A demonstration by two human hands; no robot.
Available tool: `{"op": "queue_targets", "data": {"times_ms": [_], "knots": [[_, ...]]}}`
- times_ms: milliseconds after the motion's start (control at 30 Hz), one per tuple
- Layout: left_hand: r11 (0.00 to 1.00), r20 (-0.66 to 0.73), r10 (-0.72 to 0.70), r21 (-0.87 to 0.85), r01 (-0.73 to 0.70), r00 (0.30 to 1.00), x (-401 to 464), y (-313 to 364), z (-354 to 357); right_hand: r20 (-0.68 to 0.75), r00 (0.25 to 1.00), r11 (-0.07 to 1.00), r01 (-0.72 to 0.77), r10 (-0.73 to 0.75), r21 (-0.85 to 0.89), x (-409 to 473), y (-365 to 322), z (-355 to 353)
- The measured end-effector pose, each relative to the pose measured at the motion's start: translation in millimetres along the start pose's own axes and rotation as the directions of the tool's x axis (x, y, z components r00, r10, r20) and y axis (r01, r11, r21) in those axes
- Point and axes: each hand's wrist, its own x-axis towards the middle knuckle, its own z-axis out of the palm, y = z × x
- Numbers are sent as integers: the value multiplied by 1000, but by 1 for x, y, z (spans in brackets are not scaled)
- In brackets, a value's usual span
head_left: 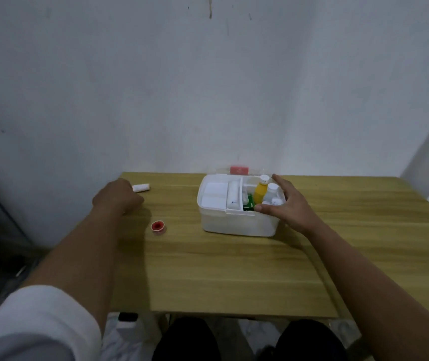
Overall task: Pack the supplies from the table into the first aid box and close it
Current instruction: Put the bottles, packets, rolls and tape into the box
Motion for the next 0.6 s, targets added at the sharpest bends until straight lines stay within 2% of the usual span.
{"op": "queue_targets", "data": {"times_ms": [67, 133, 333, 467, 600], "knots": [[999, 101, -19, 52, 13, 995, 9, -16, 4, -1, 1000, 1000, -5, 5, 5, 0, 0, 1], [999, 126, -14, 53, 7, 992, 16, -25, 9, 2, 1000, 1000, -13, 13, 5, 0, 0, 1], [992, 20, 122, 27, -123, 992, 14, -15, 18, 41, 998, 999, -40, 40, -14, 3, 0, -4], [967, -59, 253, 27, -252, 966, 28, -12, 28, 67, 994, 996, -87, 88, -17, 4, 1, -6], [949, -139, 316, 66, -309, 939, 40, -6, 34, 75, 993, 996, -86, 87, -27, 4, 1, -6]]}}
